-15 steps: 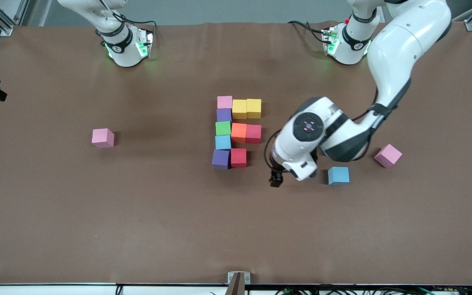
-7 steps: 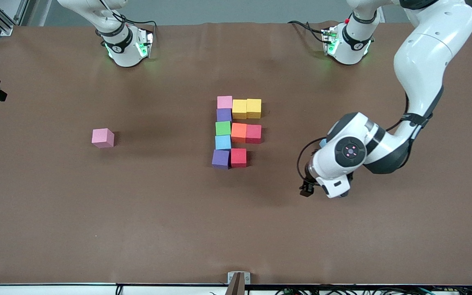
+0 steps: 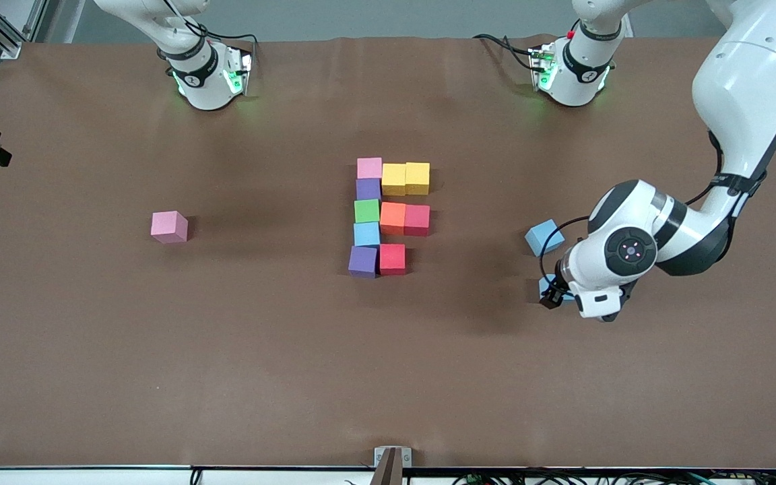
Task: Arrange 11 blocks into digit 3
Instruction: 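Release the red cube and reach the left gripper to the cyan cube, then grasp the cyan cube with the left gripper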
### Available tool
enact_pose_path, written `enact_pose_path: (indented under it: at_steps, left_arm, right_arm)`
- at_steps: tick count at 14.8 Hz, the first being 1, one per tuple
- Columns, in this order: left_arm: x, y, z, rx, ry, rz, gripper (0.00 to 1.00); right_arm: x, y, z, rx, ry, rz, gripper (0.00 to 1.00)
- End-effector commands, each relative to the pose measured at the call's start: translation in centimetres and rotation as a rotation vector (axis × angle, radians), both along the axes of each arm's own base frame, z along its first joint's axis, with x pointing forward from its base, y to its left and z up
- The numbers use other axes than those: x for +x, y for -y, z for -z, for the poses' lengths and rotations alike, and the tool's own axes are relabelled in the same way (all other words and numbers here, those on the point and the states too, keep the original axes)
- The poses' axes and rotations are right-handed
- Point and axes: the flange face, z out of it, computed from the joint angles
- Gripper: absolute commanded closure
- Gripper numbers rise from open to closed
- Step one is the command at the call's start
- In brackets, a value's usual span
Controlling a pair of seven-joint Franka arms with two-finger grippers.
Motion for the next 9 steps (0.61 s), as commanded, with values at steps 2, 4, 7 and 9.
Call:
enact_pose_path:
  at_steps: [2,4,7,9]
  left_arm:
    - [-2.3,-3.1,1.3,0.014,0.054,0.215,0.04]
    - [-2.0,-4.7,2.0,-0.021,0.036,0.373,0.04]
    - [-2.0,-4.6,2.5,-0.054,0.025,0.538,0.05]
    - [-1.8,-3.9,2.8,-0.094,0.040,0.593,0.04]
  right_arm:
    - [0.0,-0.1,-0.3,-0.005,0.004,-0.008,0.00]
    - [0.0,-0.1,-0.3,-0.005,0.004,-0.008,0.00]
    - [0.0,0.0,-0.3,-0.005,0.004,-0.007,0.00]
    - [0.0,-0.1,-0.3,-0.005,0.004,-0.008,0.00]
